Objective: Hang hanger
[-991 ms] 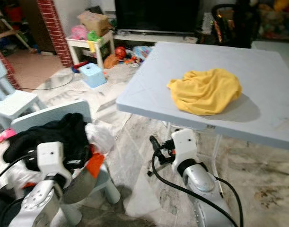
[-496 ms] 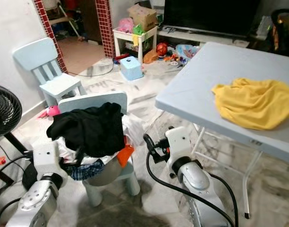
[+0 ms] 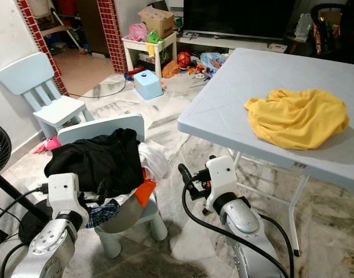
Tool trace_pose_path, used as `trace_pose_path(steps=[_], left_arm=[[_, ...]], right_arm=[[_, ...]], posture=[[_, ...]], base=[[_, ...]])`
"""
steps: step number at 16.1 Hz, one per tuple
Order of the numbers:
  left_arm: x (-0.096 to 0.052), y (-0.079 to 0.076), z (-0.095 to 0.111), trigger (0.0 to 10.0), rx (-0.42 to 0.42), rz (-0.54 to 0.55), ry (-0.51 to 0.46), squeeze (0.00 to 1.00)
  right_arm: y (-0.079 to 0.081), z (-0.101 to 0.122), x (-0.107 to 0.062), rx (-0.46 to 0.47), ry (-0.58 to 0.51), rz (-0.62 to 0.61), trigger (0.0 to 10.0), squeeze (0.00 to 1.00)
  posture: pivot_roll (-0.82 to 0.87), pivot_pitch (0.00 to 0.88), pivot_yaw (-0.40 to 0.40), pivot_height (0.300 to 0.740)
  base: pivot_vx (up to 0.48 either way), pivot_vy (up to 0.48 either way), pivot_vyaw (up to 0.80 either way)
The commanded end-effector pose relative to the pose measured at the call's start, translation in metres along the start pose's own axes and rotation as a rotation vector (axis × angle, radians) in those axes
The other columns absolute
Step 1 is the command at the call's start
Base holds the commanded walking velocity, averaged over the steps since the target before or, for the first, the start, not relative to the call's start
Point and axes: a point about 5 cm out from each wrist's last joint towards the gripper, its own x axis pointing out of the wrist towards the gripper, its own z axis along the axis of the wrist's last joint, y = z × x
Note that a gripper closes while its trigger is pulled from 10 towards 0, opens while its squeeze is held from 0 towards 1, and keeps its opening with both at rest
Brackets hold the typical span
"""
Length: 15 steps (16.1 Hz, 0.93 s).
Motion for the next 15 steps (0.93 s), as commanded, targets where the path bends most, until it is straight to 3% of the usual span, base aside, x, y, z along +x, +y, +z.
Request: trace_pose_path(steps=[1, 6, 11, 15], left_arm=[[0.004, 0.003, -0.001, 10.0, -0.007, 0.022, 0.036, 0.0], [0.015, 0.009, 0.0, 10.0, 0.024, 0.049, 0.123, 0.0], [0.033, 0.023, -0.005, 10.0, 0.157, 0.028, 0.231, 0.0], [0.051, 0.012, -0.001, 10.0, 0.209, -0.036, 0.205, 0.0]], right_arm=[[0.0, 0.001, 0.001, 0.005, 0.004, -0.002, 10.0, 0.0], [-0.002, 0.001, -0.004, 0.001, 0.016, -0.012, 10.0, 0.0], [-0.004, 0.001, -0.015, 0.0, 0.029, -0.032, 10.0, 0.0], [-0.003, 0.004, -0.028, 0.038, 0.034, -0.059, 10.0, 0.0]], posture=[[-0.05, 0.0, 0.013, 0.74], [-0.07, 0.0, 0.017, 0.74], [-0.1, 0.009, 0.023, 0.74], [-0.13, 0.052, 0.035, 0.74]], base=[[0.0, 0.0, 0.0], [0.0, 0.0, 0.0], [0.0, 0.0, 0.0], [0.0, 0.0, 0.0]])
